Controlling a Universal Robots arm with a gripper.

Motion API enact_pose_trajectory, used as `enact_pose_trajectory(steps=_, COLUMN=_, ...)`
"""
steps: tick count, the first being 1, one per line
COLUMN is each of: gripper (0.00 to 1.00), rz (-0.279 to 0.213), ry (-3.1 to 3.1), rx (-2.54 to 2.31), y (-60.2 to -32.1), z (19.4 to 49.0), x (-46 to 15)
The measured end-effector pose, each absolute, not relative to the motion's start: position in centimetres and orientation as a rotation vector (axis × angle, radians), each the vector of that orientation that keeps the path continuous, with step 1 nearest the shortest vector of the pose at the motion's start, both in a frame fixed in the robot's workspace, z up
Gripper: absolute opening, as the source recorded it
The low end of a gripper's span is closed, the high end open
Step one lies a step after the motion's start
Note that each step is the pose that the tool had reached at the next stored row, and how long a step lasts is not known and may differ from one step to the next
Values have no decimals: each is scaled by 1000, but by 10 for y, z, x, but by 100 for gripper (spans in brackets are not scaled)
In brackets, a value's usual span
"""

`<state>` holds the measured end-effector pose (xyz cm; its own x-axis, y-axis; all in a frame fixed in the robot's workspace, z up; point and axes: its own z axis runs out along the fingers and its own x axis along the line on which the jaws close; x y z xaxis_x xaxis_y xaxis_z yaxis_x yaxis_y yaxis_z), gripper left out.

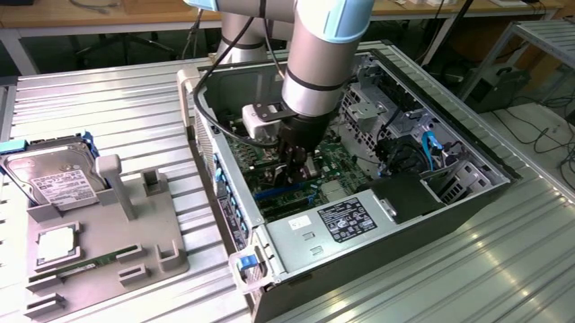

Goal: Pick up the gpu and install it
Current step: 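Insert the gpu into the slot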

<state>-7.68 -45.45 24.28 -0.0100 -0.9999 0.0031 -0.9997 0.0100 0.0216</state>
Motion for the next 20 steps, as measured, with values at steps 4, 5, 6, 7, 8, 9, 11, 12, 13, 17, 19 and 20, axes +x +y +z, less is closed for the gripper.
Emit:
enact_pose_trajectory(steps=4, gripper=28, rz=-21, ry=-2220, rx=2198, y=-454, z=240, x=-78)
enact_pose_trajectory(steps=5, gripper=28, rz=-21, ry=-2220, rx=2198, y=-454, z=239, x=-78)
enact_pose_trajectory(steps=6, gripper=28, rz=-21, ry=-2220, rx=2198, y=-454, z=239, x=-78)
enact_pose_trajectory(steps=7, gripper=28, rz=-21, ry=-2220, rx=2198, y=-454, z=238, x=-78)
enact_pose_trajectory(steps=8, gripper=28, rz=-21, ry=-2220, rx=2198, y=-454, z=237, x=-78)
enact_pose_trajectory(steps=9, gripper=28, rz=-20, ry=-2220, rx=2198, y=-454, z=237, x=-78)
enact_pose_trajectory(steps=11, gripper=28, rz=-20, ry=-2220, rx=2198, y=-454, z=236, x=-79)
enact_pose_trajectory(steps=12, gripper=28, rz=-20, ry=-2220, rx=2198, y=-454, z=235, x=-79)
enact_pose_trajectory(steps=13, gripper=28, rz=-21, ry=-2220, rx=2198, y=-454, z=234, x=-79)
enact_pose_trajectory(steps=17, gripper=28, rz=-21, ry=-2220, rx=2198, y=-454, z=233, x=-79)
enact_pose_trajectory(steps=19, gripper=28, rz=-21, ry=-2220, rx=2198, y=-454, z=233, x=-79)
enact_pose_trajectory(steps=20, gripper=28, rz=-21, ry=-2220, rx=2198, y=-454, z=232, x=-79)
